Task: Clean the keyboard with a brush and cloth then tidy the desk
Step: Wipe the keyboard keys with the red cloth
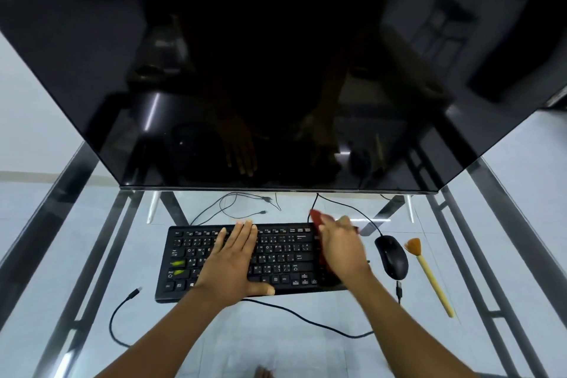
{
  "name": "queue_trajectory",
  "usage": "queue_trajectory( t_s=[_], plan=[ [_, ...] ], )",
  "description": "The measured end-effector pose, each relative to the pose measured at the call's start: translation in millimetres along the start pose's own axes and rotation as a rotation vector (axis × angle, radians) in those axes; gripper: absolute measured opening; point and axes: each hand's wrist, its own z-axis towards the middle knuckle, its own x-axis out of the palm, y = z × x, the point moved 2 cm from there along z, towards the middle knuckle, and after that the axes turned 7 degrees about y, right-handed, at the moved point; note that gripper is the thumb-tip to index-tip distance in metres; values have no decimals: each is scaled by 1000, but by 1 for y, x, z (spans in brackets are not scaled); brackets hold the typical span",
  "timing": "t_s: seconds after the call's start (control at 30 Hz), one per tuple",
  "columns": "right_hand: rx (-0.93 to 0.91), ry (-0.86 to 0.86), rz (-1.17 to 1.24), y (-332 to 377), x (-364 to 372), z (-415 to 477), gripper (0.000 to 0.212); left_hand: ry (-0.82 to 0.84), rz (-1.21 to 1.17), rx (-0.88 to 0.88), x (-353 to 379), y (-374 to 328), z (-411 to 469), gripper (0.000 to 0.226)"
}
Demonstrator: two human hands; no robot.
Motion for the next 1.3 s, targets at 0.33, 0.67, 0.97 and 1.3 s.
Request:
queue_trajectory(
  t_s=[0.33,0.67,0.97,1.3],
  plan=[
    [14,-23,-30,22,14,-5,39,-35,-85,-123,-16,78,-33,150],
    [-189,55,-101,53,15,13,38,-28,-244,-196,-5,104,-57,148],
    [-279,58,-29,45,26,-7,37,30,-365,-63,-8,127,-65,140],
    [-254,48,20,65,34,-8,34,9,-366,-36,-6,130,-66,139]
  ],
)
